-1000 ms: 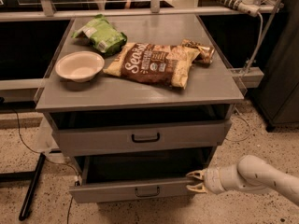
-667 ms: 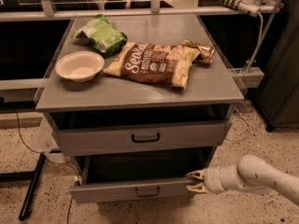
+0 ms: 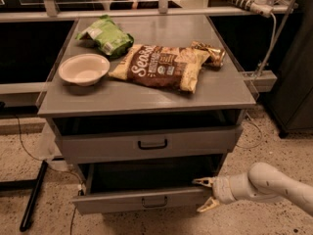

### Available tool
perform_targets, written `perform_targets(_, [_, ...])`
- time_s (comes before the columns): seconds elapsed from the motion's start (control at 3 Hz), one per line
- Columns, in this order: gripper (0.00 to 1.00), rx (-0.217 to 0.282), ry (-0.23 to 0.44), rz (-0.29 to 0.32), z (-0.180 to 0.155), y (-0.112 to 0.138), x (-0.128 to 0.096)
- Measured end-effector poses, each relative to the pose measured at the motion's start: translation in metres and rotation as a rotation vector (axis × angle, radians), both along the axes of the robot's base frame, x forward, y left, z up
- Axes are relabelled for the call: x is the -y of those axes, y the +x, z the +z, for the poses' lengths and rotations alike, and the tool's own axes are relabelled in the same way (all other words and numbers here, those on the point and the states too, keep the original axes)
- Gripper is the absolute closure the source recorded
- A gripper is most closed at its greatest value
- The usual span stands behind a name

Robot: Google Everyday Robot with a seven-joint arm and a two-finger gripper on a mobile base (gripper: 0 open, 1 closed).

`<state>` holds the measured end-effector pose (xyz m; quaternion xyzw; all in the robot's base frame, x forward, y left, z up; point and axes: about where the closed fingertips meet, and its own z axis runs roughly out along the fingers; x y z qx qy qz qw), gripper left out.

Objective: Open middle drawer

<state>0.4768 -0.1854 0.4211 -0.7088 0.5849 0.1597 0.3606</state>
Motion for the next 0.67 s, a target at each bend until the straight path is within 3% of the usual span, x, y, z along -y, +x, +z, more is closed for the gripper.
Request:
perform_targets(0.33, [0.5, -0.023, 0.036, 0.036, -0.0157, -0.0152, 0.005])
perform_targets(0.67, [0.73, -0.023, 0.036, 0.036, -0.0085, -0.0153, 0.0051])
